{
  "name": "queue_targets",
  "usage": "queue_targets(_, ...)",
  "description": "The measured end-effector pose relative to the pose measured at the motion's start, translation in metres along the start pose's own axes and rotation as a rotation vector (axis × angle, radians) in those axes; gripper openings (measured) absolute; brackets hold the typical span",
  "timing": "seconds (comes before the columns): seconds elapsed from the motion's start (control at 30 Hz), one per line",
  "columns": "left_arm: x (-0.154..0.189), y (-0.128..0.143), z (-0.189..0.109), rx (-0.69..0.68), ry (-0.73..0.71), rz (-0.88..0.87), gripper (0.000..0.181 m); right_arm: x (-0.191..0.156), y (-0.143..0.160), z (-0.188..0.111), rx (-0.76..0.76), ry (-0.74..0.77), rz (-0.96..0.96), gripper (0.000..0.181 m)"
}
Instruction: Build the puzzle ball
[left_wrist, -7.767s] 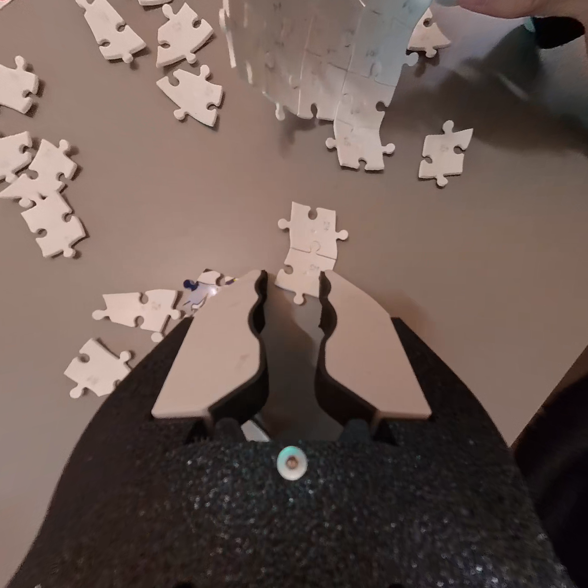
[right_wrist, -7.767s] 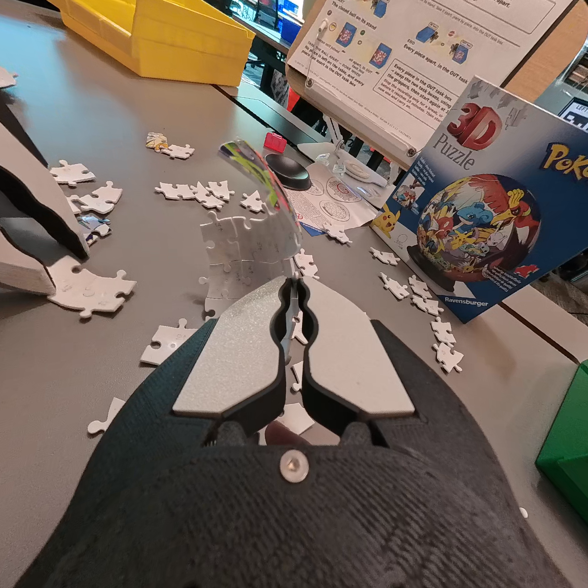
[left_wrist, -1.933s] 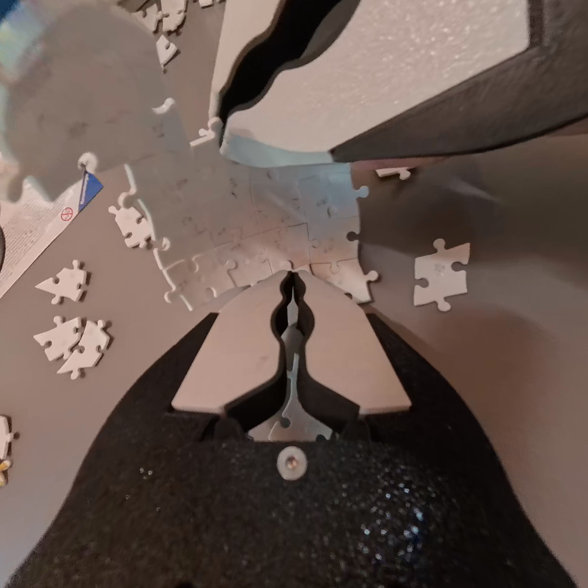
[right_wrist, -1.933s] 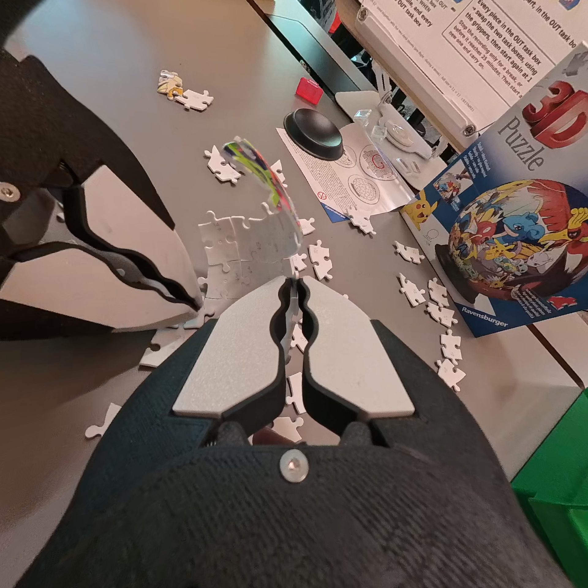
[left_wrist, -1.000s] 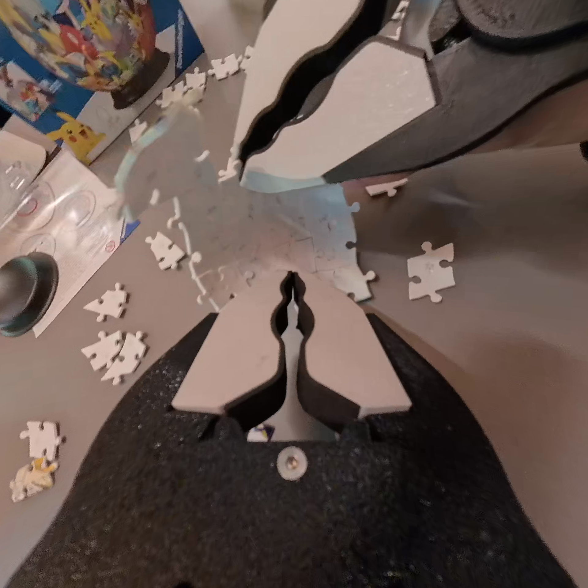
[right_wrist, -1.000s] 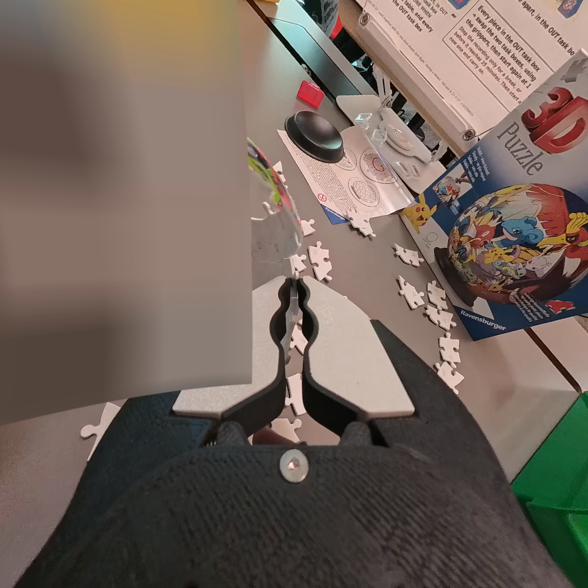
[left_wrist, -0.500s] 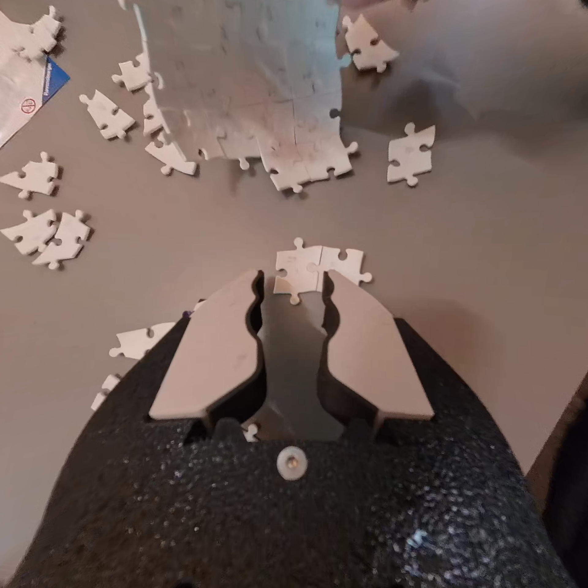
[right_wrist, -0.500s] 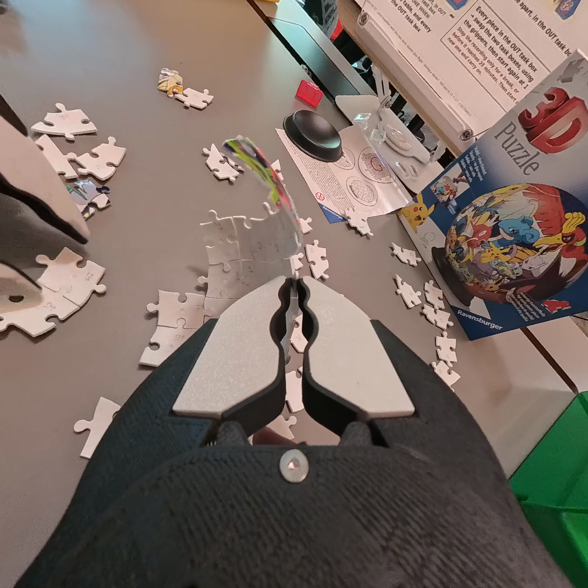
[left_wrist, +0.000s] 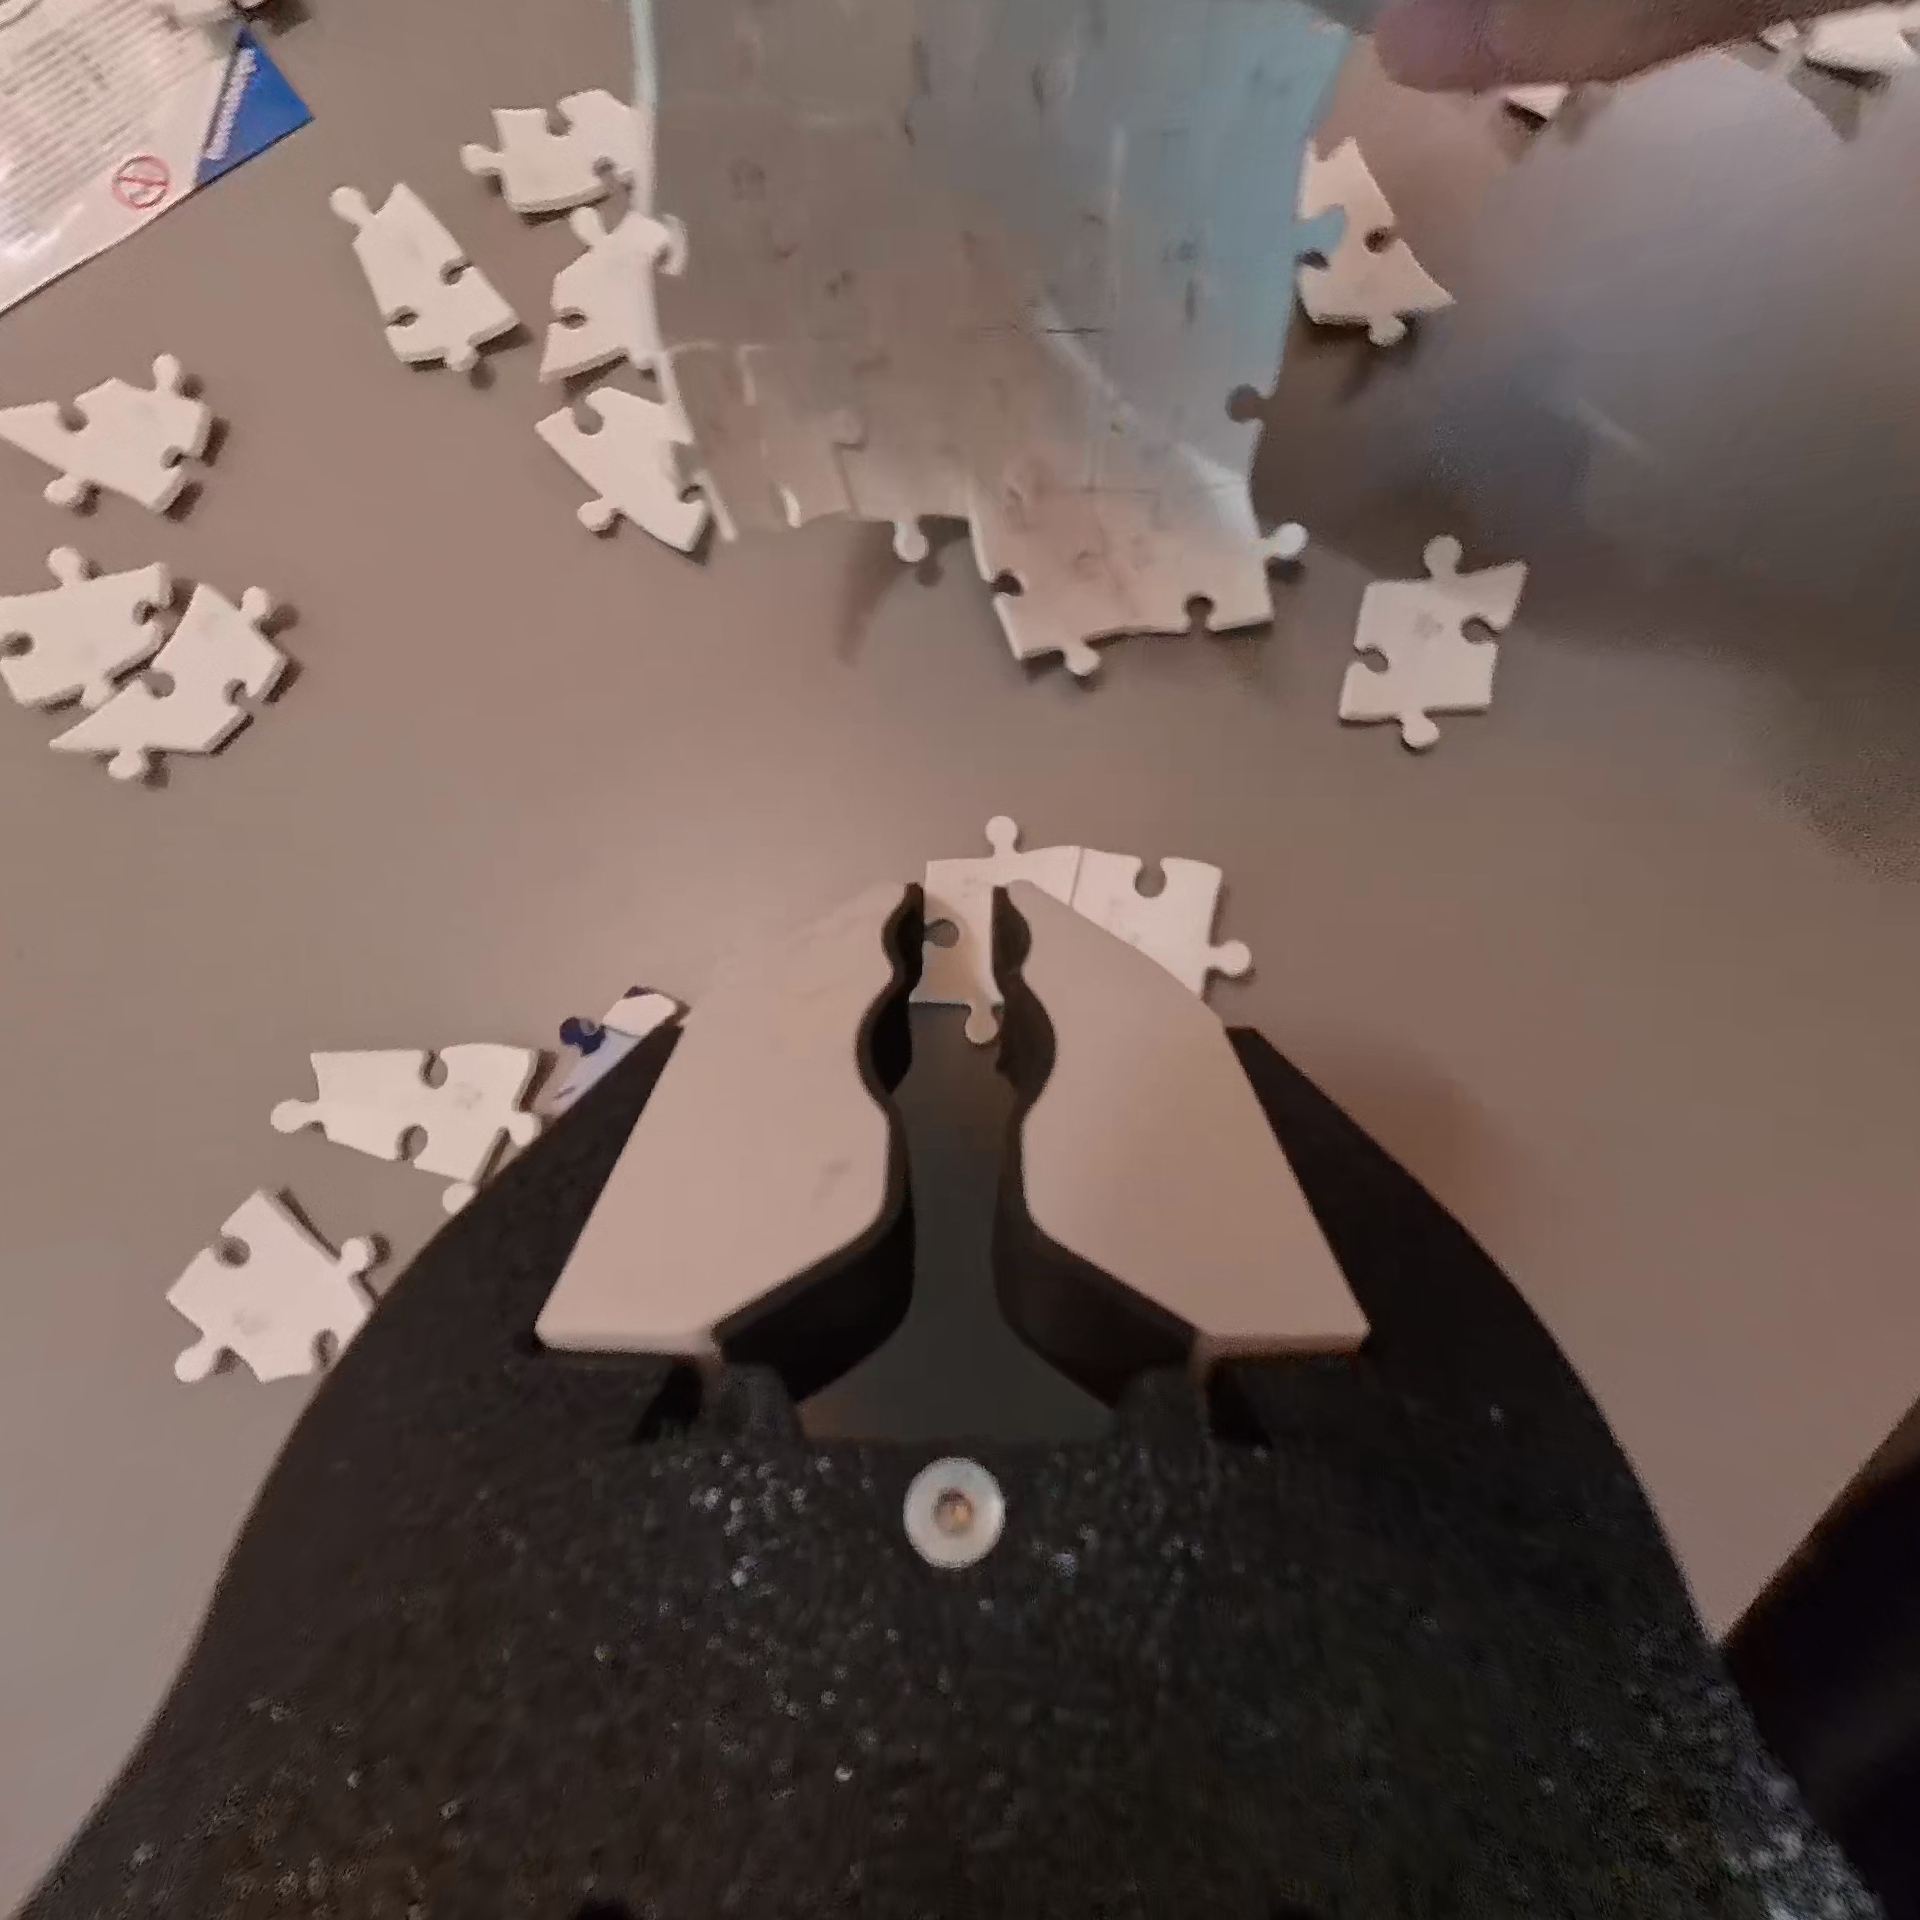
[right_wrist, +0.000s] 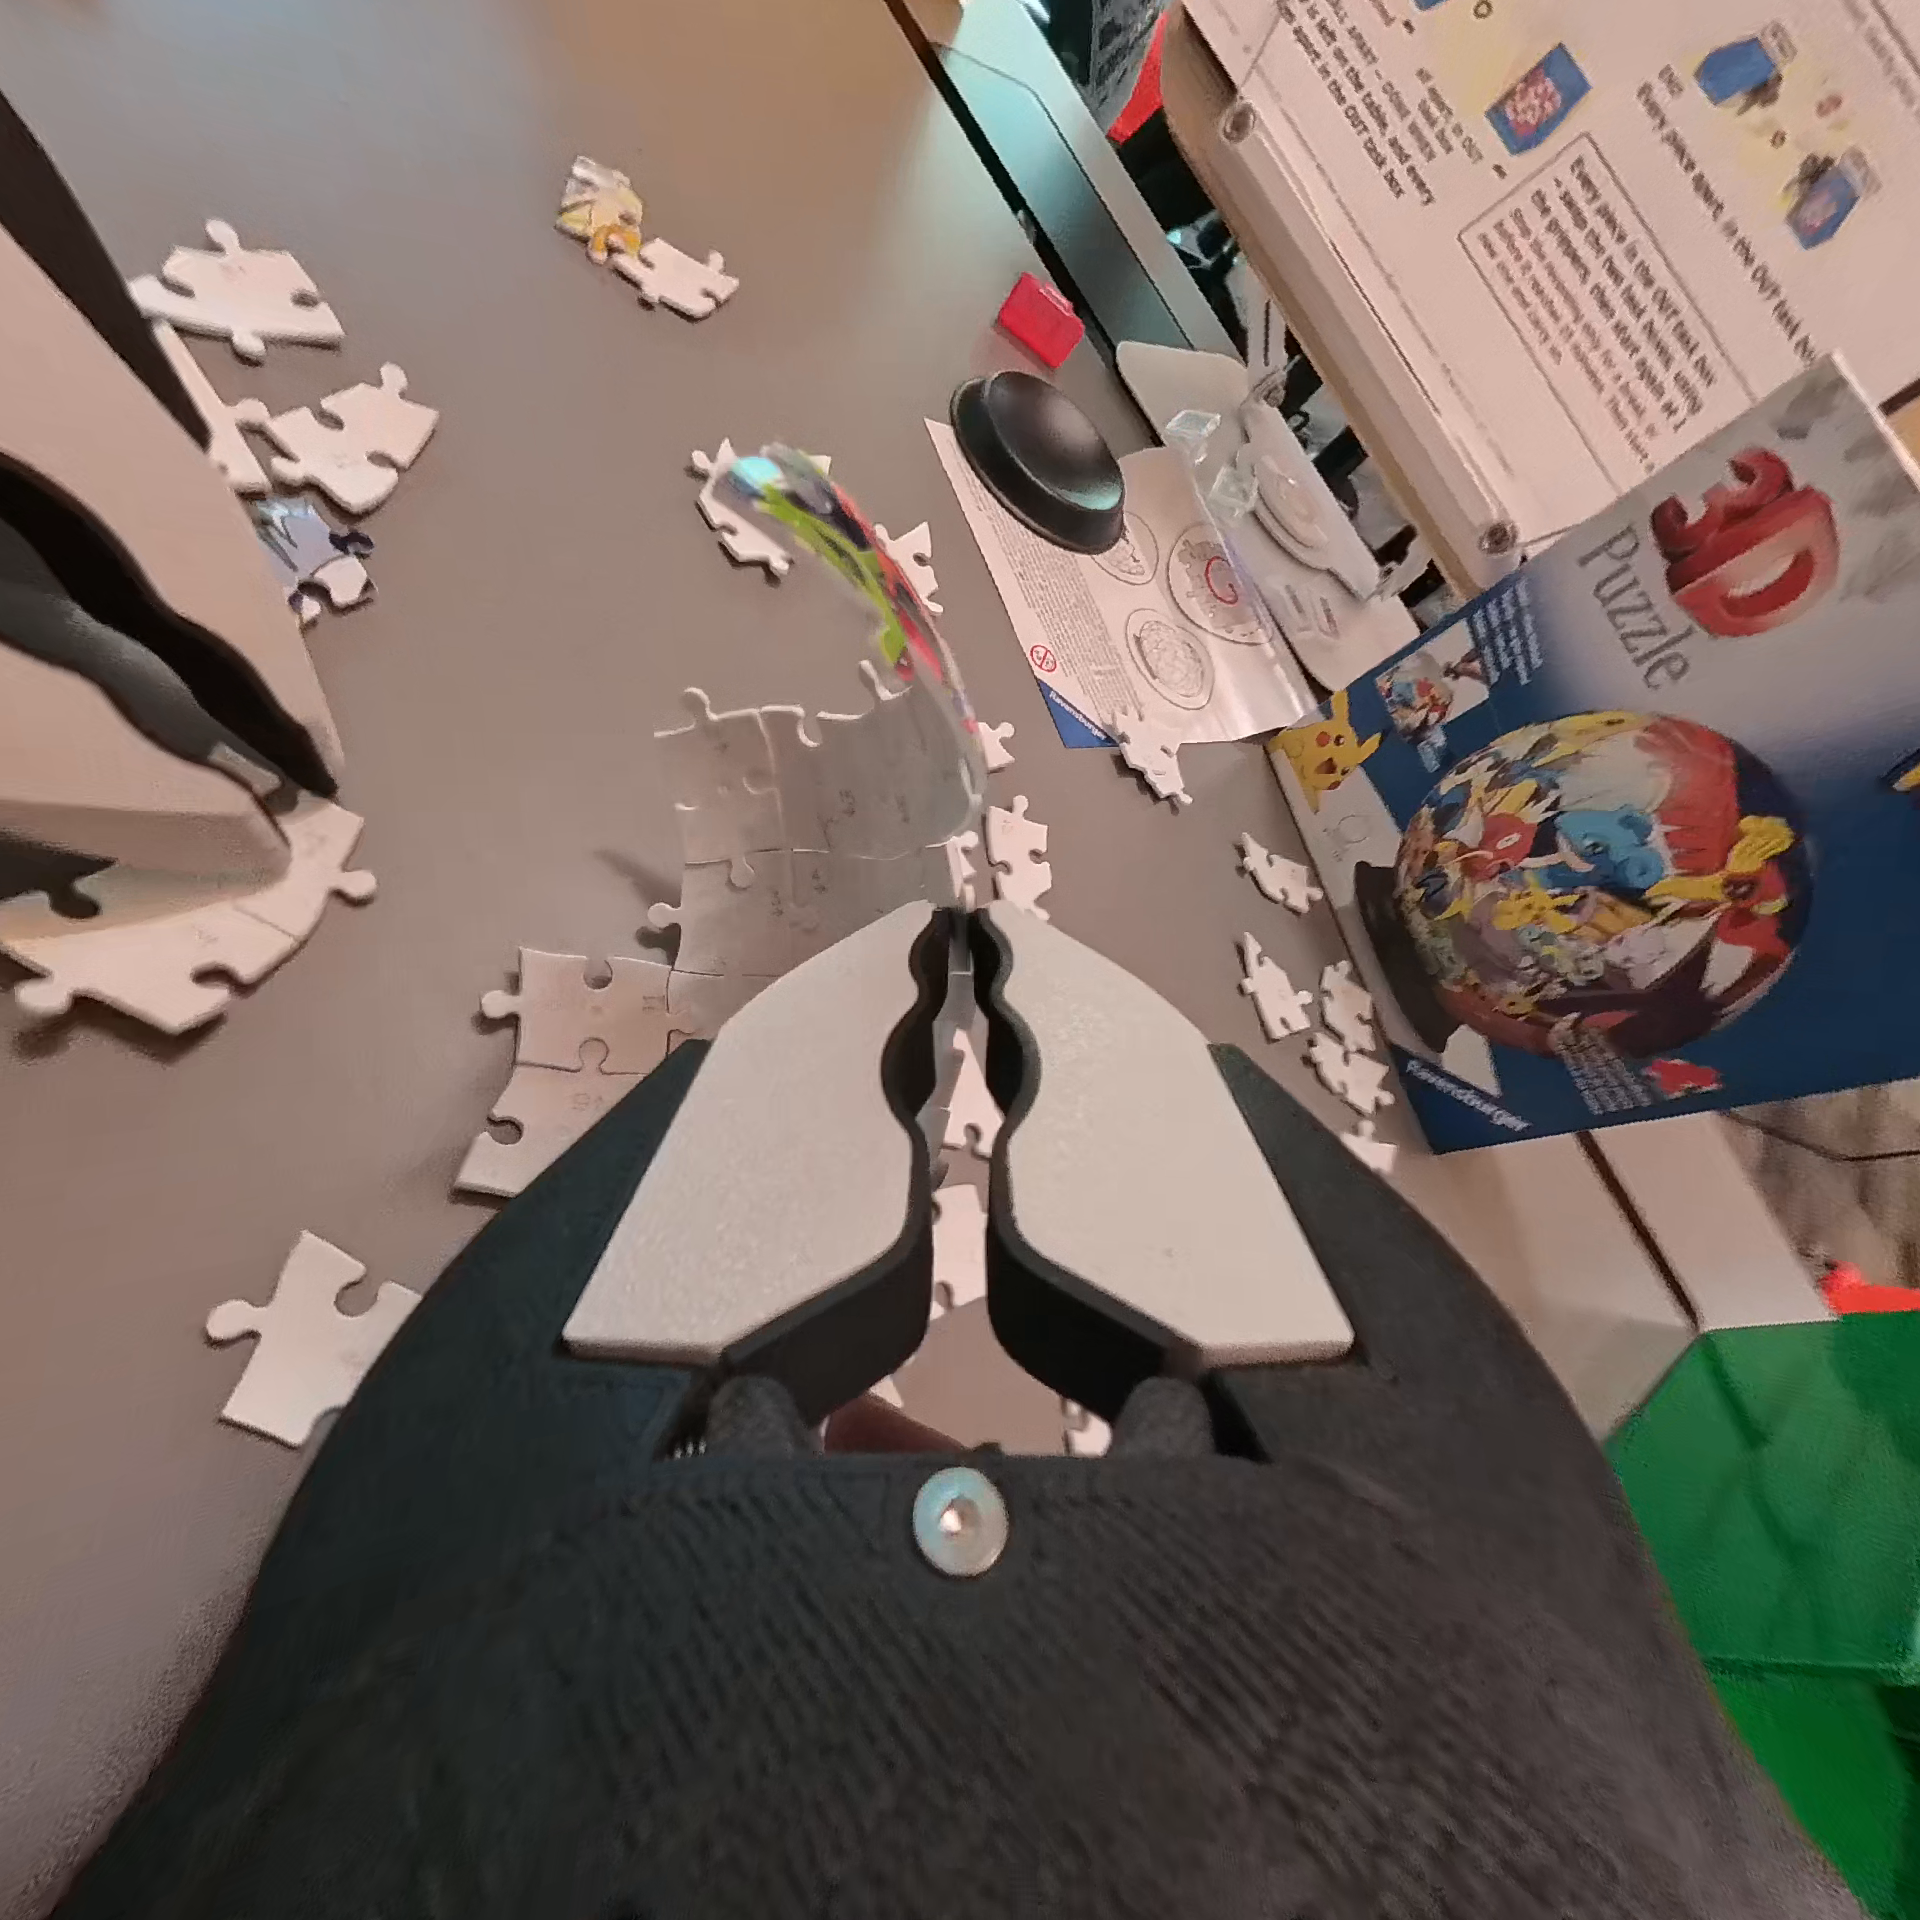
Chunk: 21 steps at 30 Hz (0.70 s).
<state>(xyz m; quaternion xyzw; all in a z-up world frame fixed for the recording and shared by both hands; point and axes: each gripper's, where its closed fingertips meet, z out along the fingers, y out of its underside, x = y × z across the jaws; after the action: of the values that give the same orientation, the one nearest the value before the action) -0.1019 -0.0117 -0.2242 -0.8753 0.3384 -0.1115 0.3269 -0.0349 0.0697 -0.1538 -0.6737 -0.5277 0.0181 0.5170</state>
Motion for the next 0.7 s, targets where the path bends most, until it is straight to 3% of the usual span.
queue_targets(0.23, -0.001, -0.009, 0.004, 0.044, -0.082, -0.024, 0.015, -0.004, -0.004, -0.001, -0.054, 0.002, -0.122, 0.004)
queue_targets(0.33, 0.004, -0.035, -0.002, 0.183, -0.072, 0.043, 0.012, -0.006, -0.004, -0.001, -0.076, -0.027, -0.140, 0.004)
queue_targets(0.4, 0.010, -0.048, -0.005, 0.257, -0.039, 0.092, 0.000, -0.007, -0.007, 0.000, -0.085, -0.052, -0.161, 0.004)
queue_targets(0.7, 0.010, -0.051, 0.020, 0.195, -0.062, 0.336, 0.000, -0.011, -0.013, 0.014, -0.111, -0.175, -0.224, 0.005)
